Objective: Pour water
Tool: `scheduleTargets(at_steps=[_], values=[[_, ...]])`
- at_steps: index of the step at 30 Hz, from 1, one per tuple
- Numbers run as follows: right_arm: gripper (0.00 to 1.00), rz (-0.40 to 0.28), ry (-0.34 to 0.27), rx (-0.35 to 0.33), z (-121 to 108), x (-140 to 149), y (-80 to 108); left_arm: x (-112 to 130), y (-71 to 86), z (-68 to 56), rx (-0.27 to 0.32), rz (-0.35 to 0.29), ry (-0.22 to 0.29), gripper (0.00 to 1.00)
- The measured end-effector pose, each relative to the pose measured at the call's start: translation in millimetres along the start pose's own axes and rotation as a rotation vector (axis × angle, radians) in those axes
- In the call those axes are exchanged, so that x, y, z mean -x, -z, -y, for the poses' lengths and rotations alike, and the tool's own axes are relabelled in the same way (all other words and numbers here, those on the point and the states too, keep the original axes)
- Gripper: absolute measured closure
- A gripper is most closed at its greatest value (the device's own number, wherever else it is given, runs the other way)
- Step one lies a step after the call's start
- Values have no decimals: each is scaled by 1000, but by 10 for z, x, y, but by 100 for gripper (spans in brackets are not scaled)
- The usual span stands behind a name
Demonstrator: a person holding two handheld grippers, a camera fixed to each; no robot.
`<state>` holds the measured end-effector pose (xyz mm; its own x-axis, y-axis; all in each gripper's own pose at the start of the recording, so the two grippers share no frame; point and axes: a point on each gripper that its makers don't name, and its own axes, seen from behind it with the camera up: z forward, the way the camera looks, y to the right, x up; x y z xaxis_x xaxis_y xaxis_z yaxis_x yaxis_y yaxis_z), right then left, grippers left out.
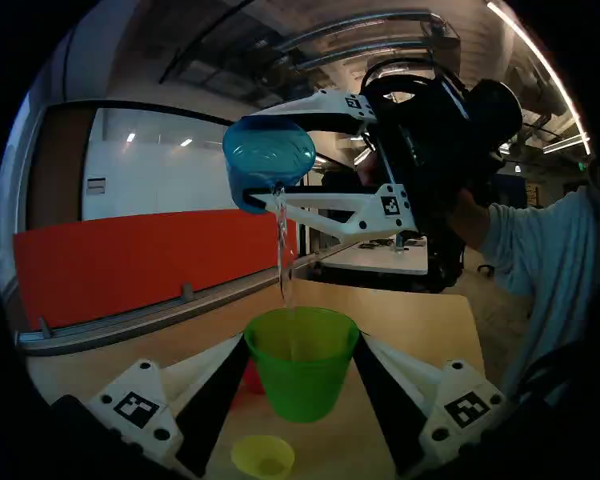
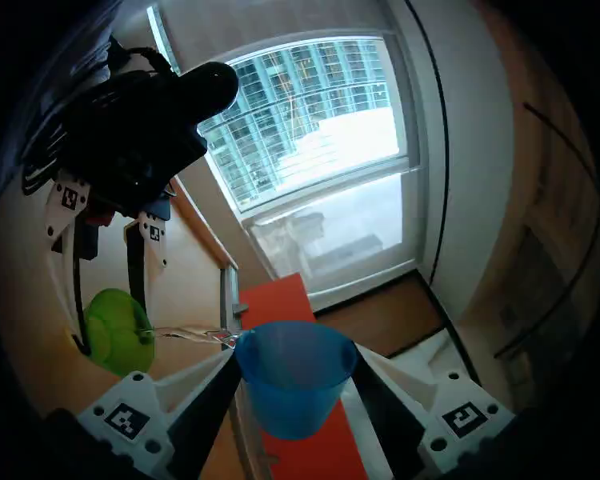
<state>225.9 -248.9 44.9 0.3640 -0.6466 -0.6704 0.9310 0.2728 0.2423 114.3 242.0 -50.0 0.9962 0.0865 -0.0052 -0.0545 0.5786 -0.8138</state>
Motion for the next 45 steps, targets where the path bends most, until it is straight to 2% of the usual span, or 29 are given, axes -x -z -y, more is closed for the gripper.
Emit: scheduleTargets(at_steps=[26, 45], values=[[8, 8, 120, 36, -186, -33, 25, -23, -21, -37, 12, 0, -2, 12], [8, 16, 204, 31, -169, -41, -3, 7, -69, -15, 15, 4, 4, 12]])
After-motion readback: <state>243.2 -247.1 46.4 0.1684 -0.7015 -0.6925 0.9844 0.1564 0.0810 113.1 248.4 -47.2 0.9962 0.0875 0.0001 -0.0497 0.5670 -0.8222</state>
